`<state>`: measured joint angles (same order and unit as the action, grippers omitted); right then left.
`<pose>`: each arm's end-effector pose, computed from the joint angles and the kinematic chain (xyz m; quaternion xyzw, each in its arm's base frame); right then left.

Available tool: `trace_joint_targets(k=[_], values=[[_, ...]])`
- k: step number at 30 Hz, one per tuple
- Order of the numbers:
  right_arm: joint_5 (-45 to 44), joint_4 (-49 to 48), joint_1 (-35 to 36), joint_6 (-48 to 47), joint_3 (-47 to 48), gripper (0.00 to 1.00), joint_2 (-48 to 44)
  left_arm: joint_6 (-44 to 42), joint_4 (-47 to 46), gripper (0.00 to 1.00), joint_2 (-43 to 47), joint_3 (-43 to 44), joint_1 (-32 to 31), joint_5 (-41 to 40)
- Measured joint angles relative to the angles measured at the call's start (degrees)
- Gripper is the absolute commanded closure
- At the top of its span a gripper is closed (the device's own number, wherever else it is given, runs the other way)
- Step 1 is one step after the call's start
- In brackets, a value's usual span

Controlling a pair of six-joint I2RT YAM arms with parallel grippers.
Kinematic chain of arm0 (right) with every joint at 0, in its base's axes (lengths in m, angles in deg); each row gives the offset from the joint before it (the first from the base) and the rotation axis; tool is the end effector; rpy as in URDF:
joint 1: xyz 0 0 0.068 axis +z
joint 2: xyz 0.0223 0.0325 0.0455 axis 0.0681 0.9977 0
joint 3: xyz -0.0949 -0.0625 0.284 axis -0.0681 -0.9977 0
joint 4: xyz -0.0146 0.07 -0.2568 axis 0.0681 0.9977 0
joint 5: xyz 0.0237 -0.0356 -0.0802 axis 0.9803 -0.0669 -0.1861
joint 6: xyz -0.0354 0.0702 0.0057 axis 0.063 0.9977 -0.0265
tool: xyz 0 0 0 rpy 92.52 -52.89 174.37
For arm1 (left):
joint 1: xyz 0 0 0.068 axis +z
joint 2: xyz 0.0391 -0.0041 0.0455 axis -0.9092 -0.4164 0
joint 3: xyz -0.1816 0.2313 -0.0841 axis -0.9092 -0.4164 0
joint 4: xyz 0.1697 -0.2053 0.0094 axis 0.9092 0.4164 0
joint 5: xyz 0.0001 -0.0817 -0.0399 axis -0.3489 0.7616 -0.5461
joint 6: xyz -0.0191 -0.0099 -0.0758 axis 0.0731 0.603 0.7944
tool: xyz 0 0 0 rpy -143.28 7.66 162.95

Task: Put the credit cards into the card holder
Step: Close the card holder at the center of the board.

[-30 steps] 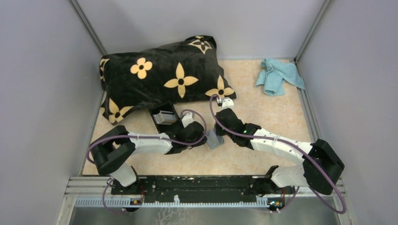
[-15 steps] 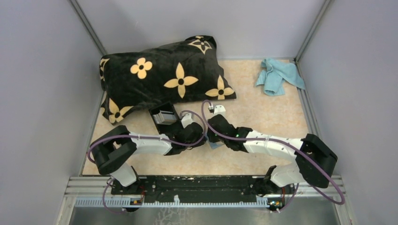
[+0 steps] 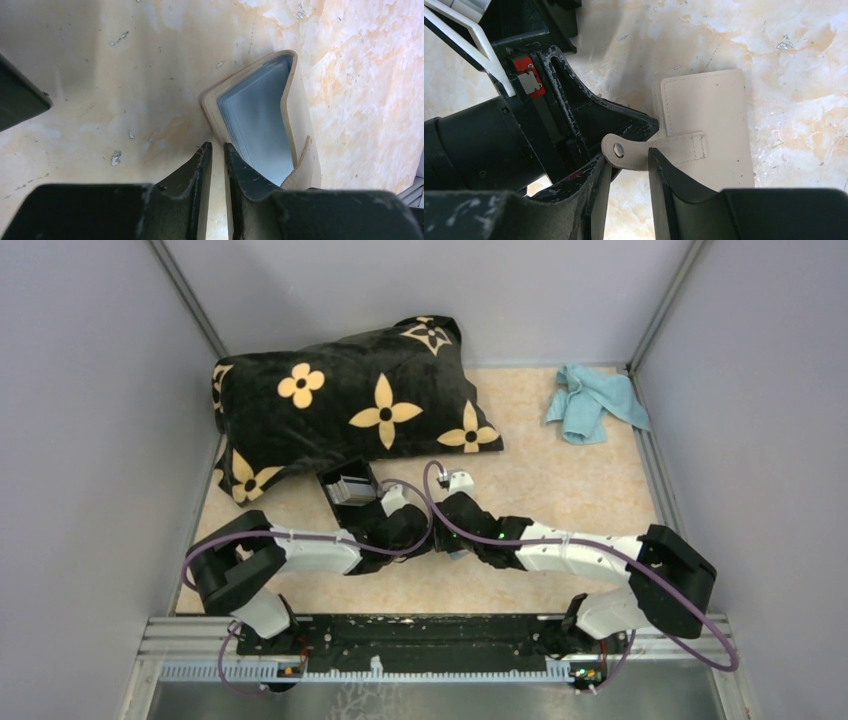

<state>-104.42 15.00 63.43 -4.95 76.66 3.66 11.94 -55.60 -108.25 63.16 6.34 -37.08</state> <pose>0.1631 0.2405 0.2149 -0.1207 0.9009 0.2124 0.3589 0.1794 -0.2576 0.1358 -0.0937 0.9135 -0.2489 0.3079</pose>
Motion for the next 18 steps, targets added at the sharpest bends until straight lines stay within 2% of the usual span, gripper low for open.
trace_joint_targets(k=[18], values=[[5.73, -2.49, 1.40, 2.64, -2.99, 0.57, -1.88, 2.08, 6.38, 0.76, 5.51, -1.99, -0.07, -0.37]])
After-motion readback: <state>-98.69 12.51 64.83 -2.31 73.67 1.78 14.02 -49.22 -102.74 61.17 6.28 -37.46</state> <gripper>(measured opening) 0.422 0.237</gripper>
